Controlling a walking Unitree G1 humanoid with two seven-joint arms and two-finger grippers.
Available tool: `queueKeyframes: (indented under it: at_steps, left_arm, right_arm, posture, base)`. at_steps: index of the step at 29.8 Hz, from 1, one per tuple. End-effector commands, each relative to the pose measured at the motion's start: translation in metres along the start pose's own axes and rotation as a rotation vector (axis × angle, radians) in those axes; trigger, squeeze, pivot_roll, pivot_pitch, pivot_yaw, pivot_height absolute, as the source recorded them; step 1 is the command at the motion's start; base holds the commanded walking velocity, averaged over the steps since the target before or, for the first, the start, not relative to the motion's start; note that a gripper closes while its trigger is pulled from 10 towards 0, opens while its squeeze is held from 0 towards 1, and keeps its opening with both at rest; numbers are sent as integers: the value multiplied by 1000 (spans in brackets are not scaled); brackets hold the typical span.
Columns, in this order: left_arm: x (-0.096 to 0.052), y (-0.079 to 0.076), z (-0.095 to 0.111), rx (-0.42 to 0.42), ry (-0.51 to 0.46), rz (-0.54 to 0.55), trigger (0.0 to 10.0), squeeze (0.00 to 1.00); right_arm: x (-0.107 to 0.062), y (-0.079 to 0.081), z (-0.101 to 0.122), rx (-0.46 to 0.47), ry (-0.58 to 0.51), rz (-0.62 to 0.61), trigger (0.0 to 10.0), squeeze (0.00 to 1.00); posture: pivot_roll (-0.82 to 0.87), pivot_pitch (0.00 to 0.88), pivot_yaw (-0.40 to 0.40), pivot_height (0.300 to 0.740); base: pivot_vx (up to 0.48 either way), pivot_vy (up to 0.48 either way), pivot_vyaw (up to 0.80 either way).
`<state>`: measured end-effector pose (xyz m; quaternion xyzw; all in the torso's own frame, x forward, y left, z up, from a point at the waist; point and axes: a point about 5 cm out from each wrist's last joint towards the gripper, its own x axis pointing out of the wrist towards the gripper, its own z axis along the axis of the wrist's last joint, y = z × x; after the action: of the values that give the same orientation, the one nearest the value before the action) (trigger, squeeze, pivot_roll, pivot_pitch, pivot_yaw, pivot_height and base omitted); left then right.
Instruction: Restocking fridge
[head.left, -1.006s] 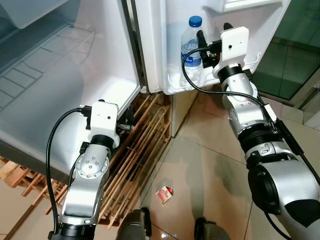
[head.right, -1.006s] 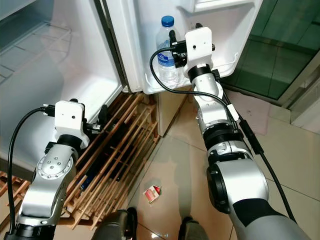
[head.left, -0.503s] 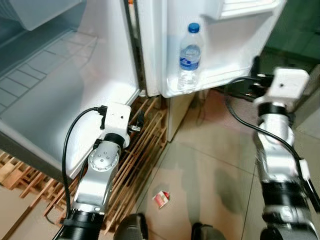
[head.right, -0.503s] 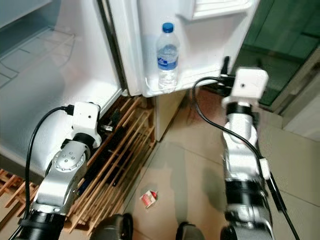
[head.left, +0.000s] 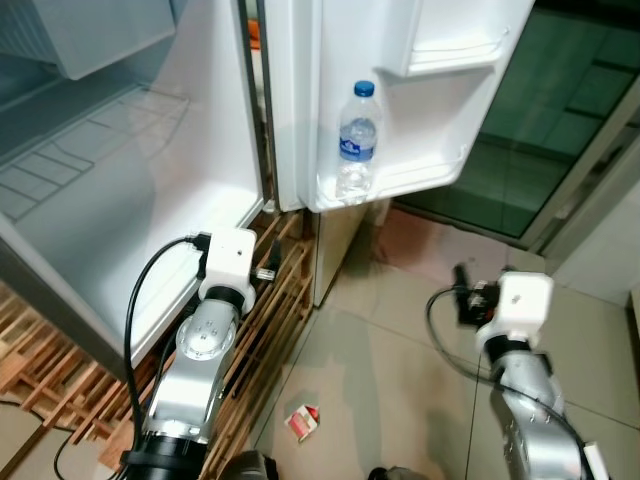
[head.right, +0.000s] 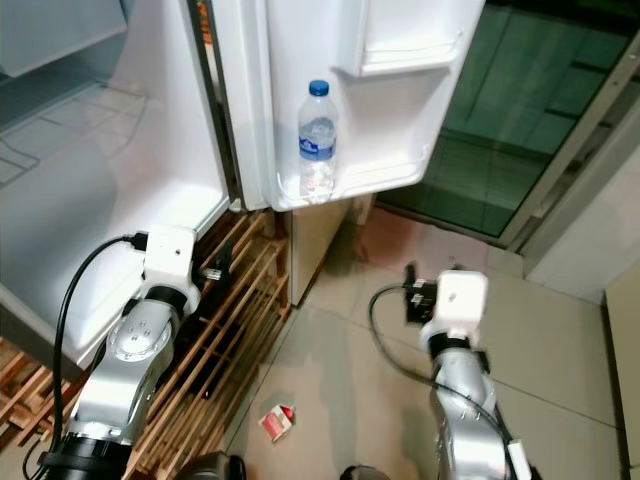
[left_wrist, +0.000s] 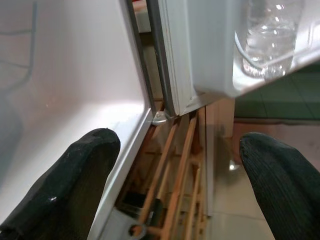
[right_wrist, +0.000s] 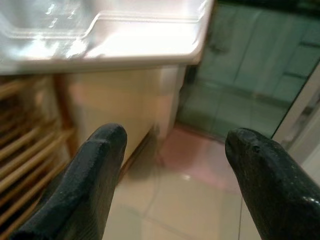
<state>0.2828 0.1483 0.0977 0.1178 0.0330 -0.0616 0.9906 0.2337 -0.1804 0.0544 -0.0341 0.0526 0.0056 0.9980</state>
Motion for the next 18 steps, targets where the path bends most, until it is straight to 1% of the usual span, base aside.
queueKeyframes:
  at_steps: [1,3,5,7,8,9,14,16,18]
  left_arm:
    - [-4,-5,-13,18,11,-30,10000,0]
    - [-5,-4,-15,10,15,-25,10000,0]
    - [-7,-6,-8,-91,-12,8,10000,0]
    - [-7,-8,-4,-100,-24,8,10000,0]
    - [-6,-9,-1,-108,-33,11,10000,0]
    - [-6,-10,0,-124,-37,10,10000,0]
    - [-1,-14,6,-123,-69,1,10000,0]
    - [1,-16,7,-122,-78,-2,10000,0]
    - [2,-18,8,-122,-84,-14,10000,0]
  right_arm:
    - [-1,-5,-6,17,17,-16,10000,0]
    - [0,-6,-5,26,17,-30,10000,0]
    - [8,-9,2,53,4,-47,10000,0]
    - [11,-9,5,56,-2,-42,10000,0]
    - [13,-8,7,53,-5,-39,10000,0]
    - [14,-8,8,52,-6,-37,10000,0]
    - [20,-7,11,50,-21,-26,10000,0]
    - [22,-7,14,33,-26,-20,10000,0]
    - [24,-10,15,19,-22,-31,10000,0]
  posture:
    - [123,7,-13,740]
    - [123,7,-13,740]
    - [118,13,-17,740]
    - [118,14,-17,740]
    - [114,16,-19,740]
    - [113,16,-21,740]
    - [105,15,-26,740]
    - [99,12,-25,740]
    - [96,11,-25,740]
  base:
    - [0,0,0]
    - [0,0,0]
    - [0,0,0]
    - [0,0,0]
    - [0,-274,0]
    - [0,-480,0]
    - [0,-480,0]
    - [0,-480,0]
    - [0,-480,772]
